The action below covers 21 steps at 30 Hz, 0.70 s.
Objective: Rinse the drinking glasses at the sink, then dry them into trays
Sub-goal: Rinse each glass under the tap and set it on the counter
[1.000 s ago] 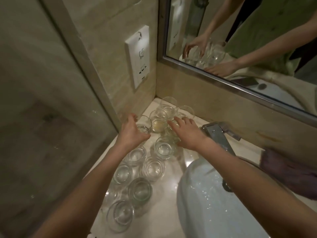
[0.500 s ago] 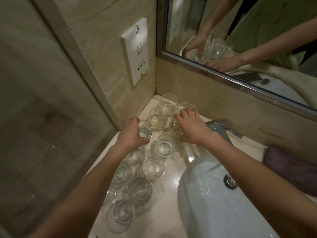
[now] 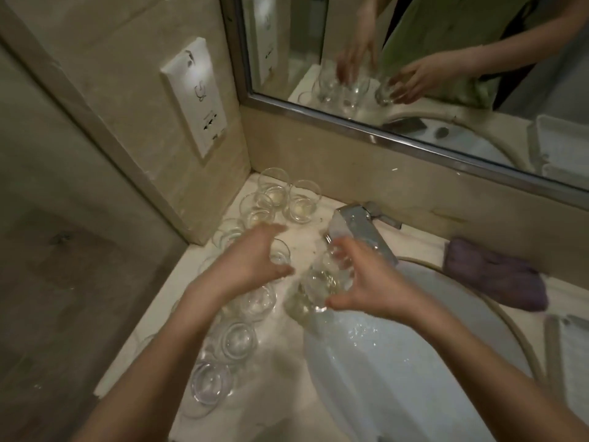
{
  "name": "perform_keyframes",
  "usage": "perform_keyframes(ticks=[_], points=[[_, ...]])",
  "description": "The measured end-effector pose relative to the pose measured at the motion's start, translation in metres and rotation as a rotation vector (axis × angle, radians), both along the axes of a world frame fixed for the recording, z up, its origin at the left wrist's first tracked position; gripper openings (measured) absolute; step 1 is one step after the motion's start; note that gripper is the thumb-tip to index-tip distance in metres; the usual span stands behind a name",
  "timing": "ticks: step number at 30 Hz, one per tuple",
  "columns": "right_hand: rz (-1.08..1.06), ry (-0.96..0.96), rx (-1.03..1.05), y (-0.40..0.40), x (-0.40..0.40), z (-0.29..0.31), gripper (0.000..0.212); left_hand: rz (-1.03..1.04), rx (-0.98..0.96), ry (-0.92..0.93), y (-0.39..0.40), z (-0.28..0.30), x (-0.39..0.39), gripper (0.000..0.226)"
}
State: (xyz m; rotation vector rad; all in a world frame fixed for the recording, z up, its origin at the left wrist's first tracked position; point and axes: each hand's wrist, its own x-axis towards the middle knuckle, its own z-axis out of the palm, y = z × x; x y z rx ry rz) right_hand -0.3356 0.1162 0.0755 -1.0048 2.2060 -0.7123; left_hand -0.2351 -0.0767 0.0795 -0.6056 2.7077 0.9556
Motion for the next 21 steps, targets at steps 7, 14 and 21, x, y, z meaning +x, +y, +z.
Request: perform_keyframes(ticks=[7,14,21], points=[[-0.189,-0.237,0.056,0.054,0.027,-0.081,0.096,-0.206,0.240,-0.151,0.089,-0.056,-0.004,0.069],[-0.342,-0.252,0.120,0.072,-0.008,-0.122,0.095,-0.116,0.456,-0.158,0.117,-0.106,-0.034,0.071],[-0.371,-0.260,0.013,0.083,-0.029,-0.138,0.086,0.021,0.501,-0.078,0.130,-0.136,-0.056,0.068]])
